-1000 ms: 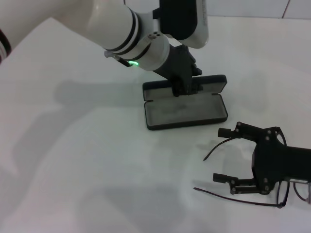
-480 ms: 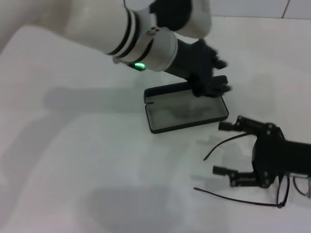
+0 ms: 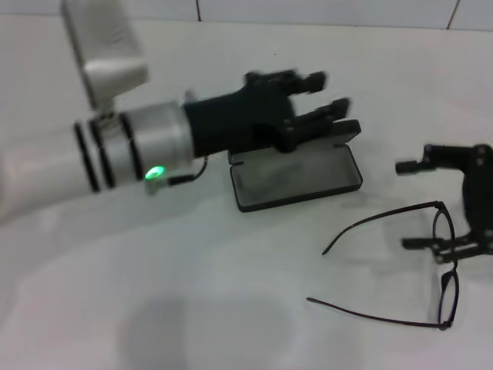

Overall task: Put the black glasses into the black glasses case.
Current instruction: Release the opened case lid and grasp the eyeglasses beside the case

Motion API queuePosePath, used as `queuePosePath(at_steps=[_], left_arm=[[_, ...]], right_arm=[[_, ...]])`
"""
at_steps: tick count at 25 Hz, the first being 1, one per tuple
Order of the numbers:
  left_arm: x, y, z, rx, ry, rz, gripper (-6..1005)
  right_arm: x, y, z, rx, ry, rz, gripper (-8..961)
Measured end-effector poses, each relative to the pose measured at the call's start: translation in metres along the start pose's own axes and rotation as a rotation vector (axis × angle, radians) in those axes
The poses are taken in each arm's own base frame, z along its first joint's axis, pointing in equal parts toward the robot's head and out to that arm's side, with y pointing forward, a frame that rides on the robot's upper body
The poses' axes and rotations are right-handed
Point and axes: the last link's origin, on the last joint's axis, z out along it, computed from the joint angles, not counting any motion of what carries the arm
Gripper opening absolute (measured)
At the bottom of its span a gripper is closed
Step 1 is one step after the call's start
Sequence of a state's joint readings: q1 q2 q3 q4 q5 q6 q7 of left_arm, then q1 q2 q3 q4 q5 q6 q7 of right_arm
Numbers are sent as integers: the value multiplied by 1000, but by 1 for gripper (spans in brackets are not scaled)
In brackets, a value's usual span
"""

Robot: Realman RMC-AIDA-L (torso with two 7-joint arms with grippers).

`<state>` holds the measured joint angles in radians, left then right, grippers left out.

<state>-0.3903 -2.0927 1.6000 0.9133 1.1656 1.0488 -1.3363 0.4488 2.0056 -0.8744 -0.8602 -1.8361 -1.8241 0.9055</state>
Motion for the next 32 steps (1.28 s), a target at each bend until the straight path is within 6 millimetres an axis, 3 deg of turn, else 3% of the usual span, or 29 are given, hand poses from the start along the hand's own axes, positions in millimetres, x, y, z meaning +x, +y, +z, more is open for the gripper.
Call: queuePosePath(at_steps=[2,3,5,11,25,32], left_arm=[[-6,-1,-5,16,18,-43,509],[-21,-6,-16,47,41,-134,509],[-25,-7,-21,56,48,-158,510],[-31,-11,-36,102,94,-210,510],[-40,-25,-57,185,146,-302,511],[-38,-29,-50,170,148,-310,511]], right_arm=[[-11,-7,-7,-99,170,-45,839],[-16,-10,-9,-135,237,-64,839],[-32,-13,-11,-226,383,-116,839],[-52,-9,6,-402,575,-248,839],[-47,-4,24,-543,860,-383,838],[-41,-6,32,-554,935,-454,832]])
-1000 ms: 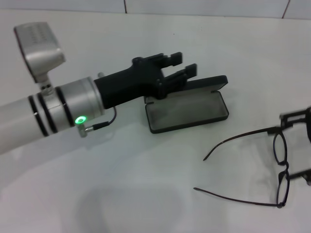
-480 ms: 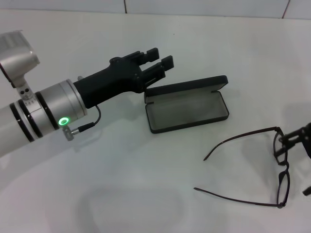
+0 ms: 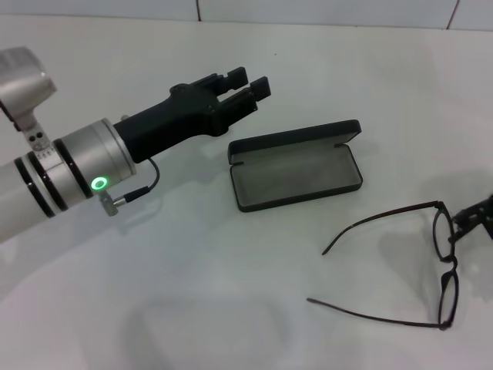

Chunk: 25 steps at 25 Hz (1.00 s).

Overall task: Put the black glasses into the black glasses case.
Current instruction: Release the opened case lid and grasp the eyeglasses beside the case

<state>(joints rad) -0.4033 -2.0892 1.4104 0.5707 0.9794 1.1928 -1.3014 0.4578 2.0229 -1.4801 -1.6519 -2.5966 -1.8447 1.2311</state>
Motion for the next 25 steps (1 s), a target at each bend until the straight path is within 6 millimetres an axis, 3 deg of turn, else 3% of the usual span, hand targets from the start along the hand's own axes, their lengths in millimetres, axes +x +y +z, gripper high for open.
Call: queuePosePath(at_steps=[6,12,19,25], left_arm=[[1,0,4,-4,-1,2,510],[3,-2,4,2,4,1,509],[1,-2,4,6,0,6,508],[-1,-3,4,8,-5,12,508]], right_arm=[[-4,-3,3,20,11,-37,816],[-6,-4,-1,37,12,-51,690],[-15,-4,-11,58,-11,-96,676],[-18,-7,0,51,24,-133,665]])
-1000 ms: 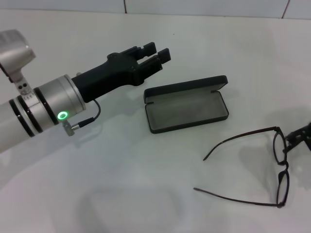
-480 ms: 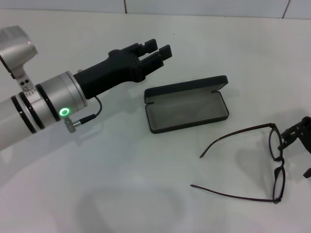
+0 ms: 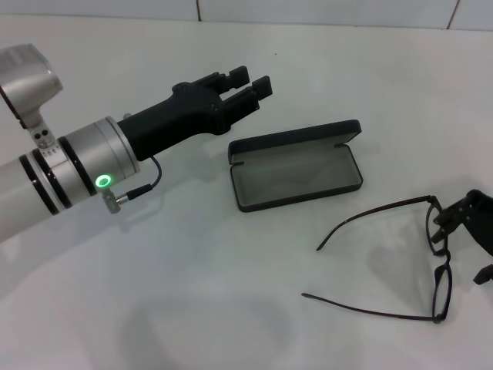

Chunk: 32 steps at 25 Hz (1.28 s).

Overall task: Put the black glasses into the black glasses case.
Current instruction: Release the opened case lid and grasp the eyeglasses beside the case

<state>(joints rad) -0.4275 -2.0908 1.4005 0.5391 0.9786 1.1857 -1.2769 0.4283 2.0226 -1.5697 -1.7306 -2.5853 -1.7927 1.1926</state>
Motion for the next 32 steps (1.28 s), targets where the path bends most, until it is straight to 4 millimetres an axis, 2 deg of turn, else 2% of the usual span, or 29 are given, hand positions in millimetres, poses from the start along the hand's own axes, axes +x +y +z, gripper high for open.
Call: queuePosePath(at_steps=[14,28,32], left_arm=[[-6,-1,-5,7,-19,5,506],[-9,0,-6,5,-21,10,504],[-9,1,-6,-5,-19,11,504]], right_arm=[[-7,-7,34,-18,27,-50,637],[0,-6,45,-17,25,-3,610],[3,-7,48,-5,27,18,462]])
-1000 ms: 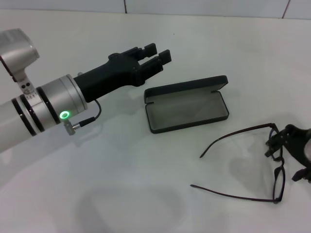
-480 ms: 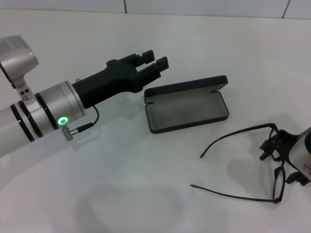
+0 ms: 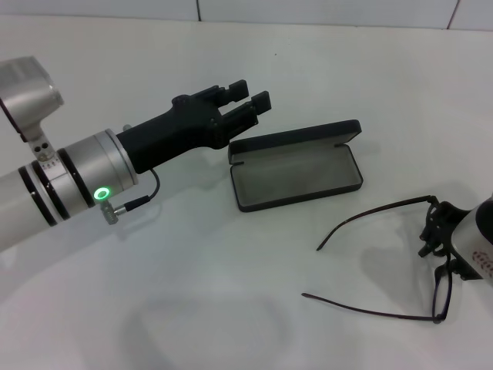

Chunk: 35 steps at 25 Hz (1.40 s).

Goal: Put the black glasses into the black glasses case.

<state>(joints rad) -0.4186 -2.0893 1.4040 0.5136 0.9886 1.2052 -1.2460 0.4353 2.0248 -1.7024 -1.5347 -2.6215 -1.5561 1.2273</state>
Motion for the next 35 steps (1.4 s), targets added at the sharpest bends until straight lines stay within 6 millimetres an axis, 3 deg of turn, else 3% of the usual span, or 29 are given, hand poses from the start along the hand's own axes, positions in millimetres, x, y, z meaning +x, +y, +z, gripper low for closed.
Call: queuePosePath(at_steps=[9,14,21,30,35], left_arm=[[1,2,-1,-14,16,7,502],[1,5,-3,-31,24,5,502],[14,28,-6,-195,104,59,503],[36,47,-4,-372,181,65,502],[41,56,13,-449,146,88,503]], right_arm=[[3,-1,-5,44,-56,62,247],[9,10,-9,58,-72,119,109],[20,36,-23,240,-261,261,110],[31,52,14,680,-609,544,111],[37,61,15,922,-773,672,111]])
